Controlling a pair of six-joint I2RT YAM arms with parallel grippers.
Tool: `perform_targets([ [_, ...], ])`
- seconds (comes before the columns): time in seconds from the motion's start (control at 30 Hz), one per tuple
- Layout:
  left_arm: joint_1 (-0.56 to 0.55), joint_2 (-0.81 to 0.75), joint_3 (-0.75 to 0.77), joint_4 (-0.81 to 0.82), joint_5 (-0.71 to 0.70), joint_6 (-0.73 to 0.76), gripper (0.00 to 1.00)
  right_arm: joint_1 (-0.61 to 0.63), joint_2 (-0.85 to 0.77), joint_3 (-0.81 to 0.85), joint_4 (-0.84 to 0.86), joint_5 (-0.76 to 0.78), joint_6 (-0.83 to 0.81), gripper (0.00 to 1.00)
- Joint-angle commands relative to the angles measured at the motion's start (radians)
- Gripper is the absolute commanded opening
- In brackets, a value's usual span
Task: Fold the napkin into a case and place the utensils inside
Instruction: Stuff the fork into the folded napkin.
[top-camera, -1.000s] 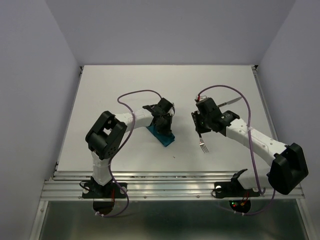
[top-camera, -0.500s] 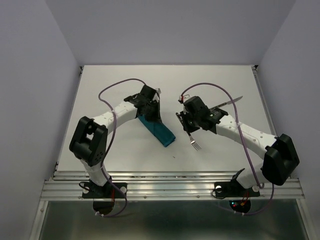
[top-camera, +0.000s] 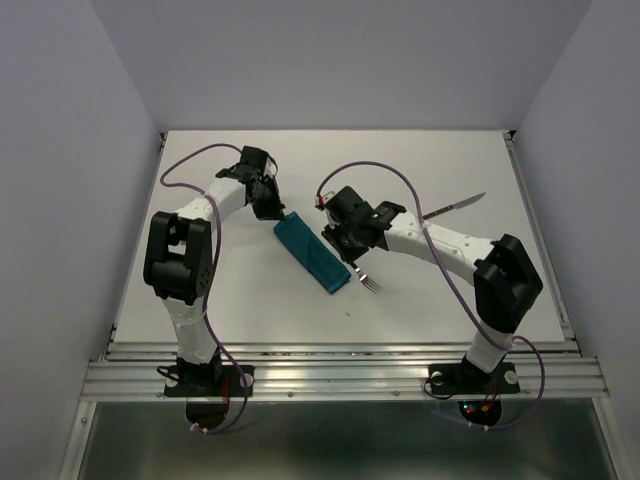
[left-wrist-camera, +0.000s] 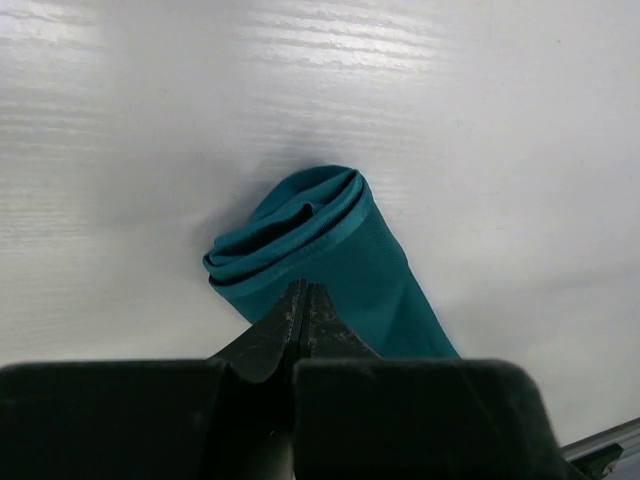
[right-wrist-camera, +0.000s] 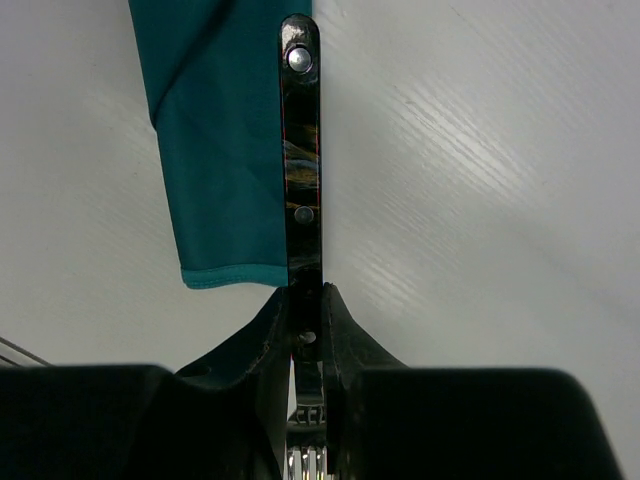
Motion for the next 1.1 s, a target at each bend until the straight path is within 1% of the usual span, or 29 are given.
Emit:
perform_targets([
  [0.0,0.009,0.055,0.085,-0.030,-0.003,0.010,0.02,0.035,0.095,0.130,-0.089,0.035,-0.030,0.01],
  [0.2,0.011,0.123,0.127,-0.032,-0.006,0.015,0.02,0.045,0.229,0.250,-0.149,0.038,-0.020,0.01],
  [0.43,0.011,0.167,0.134,-0.032,-0.015,0.027,0.02,0.055,0.304,0.296,-0.156,0.029,-0.020,0.01],
  [0.63,0.011,0.160,0.113,-0.015,-0.003,0.028,0.02,0.055,0.362,0.332,-0.170,0.024,-0.020,0.01],
  [1.07,0.011,0.143,0.096,-0.002,0.018,0.042,0.02,0.055,0.421,0.390,-0.144,0.013,-0.024,0.01],
])
